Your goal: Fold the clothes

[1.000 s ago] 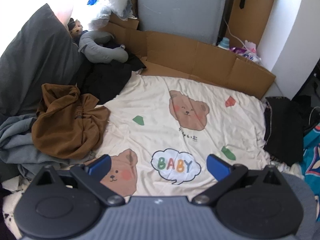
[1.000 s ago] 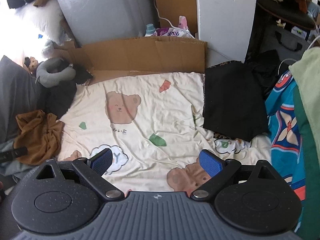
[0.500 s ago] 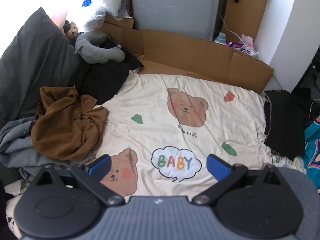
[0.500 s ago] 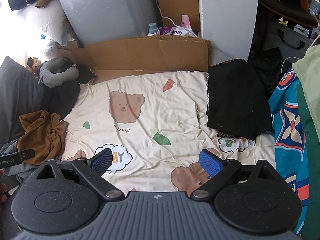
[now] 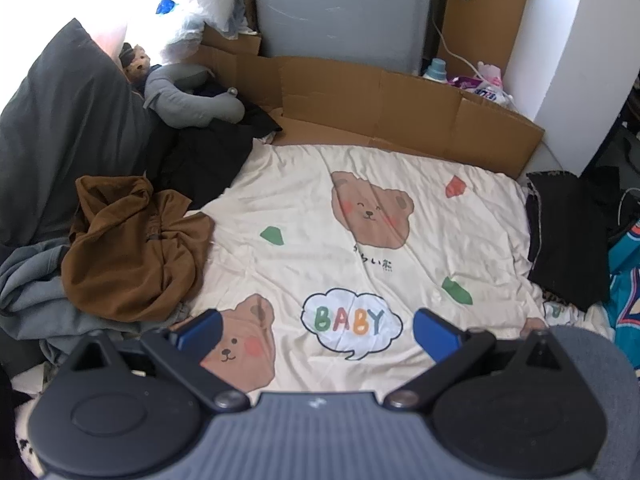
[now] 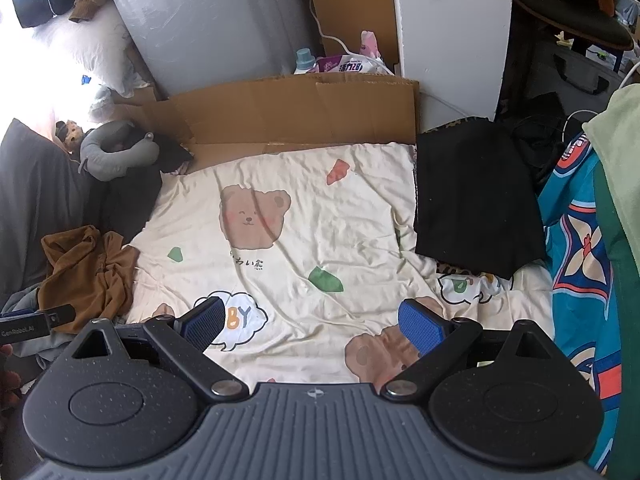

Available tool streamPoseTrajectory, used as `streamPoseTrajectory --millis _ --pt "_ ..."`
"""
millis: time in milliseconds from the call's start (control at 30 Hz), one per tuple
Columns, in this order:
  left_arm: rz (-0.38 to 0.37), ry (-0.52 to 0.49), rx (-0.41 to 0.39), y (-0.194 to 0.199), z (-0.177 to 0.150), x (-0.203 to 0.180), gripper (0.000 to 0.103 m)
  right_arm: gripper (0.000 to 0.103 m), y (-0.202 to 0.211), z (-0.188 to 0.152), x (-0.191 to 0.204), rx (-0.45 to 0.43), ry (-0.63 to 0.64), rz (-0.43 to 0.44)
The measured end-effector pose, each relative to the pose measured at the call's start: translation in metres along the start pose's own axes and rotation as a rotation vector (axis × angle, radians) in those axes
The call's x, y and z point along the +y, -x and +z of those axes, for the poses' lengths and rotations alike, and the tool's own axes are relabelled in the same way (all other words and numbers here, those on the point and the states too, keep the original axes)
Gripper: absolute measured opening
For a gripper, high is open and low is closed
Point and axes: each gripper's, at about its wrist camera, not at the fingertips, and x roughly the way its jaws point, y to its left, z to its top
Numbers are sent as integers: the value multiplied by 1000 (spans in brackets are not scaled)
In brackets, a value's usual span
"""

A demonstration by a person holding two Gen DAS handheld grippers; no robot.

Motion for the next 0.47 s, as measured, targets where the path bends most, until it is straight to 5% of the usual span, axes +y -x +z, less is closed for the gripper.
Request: streamPoseTrajectory --millis 467 --pt "-10 7 -11 0 0 3 103 97 -1 1 -1 6 6 6"
